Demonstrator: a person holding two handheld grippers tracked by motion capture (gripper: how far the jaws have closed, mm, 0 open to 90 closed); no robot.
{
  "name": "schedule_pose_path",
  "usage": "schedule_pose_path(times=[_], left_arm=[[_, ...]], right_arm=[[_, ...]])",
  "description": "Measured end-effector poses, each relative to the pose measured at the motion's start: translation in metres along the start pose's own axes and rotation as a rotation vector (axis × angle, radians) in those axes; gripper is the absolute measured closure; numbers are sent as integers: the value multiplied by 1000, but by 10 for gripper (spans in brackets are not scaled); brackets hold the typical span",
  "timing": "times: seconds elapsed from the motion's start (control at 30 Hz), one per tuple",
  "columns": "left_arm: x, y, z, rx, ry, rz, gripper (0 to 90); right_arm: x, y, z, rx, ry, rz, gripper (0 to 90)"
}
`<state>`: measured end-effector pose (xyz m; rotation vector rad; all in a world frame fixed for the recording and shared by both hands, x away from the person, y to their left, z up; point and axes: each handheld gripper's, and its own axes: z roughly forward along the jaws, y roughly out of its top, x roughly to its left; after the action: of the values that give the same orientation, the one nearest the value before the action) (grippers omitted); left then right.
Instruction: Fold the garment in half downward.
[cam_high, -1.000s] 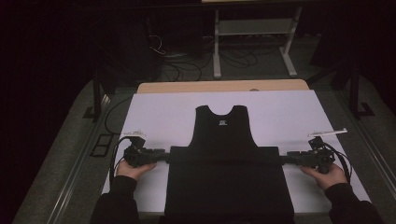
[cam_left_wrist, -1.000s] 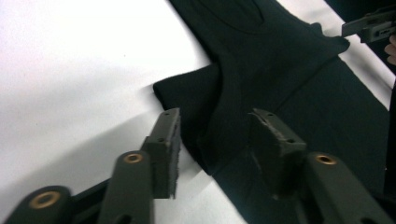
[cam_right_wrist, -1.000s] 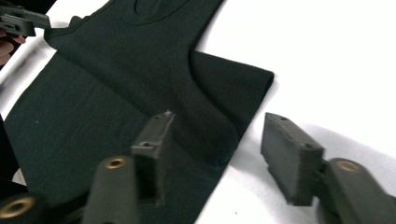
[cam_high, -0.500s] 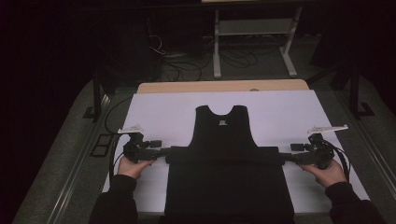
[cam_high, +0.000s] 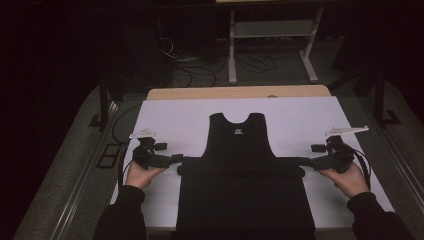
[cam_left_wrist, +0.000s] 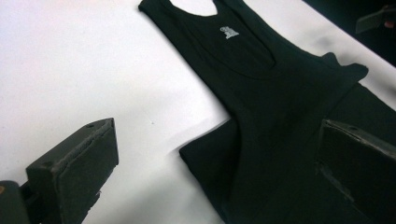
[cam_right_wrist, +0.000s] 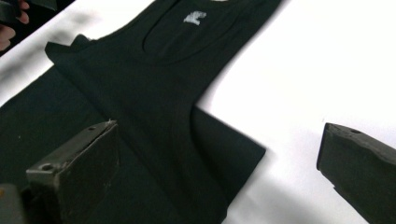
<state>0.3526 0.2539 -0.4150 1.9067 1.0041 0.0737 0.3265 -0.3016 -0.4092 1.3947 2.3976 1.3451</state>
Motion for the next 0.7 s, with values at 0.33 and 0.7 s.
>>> schedule_pose_path(times=[0.33,0.7], left_arm=[[-5,15,5,3,-4,51,0],[-6,28,7,11,-14,75,0]], right_arm=[[-1,17,3,3,-25,-29,0],[-1,31,2,-8,-32,-46,0]])
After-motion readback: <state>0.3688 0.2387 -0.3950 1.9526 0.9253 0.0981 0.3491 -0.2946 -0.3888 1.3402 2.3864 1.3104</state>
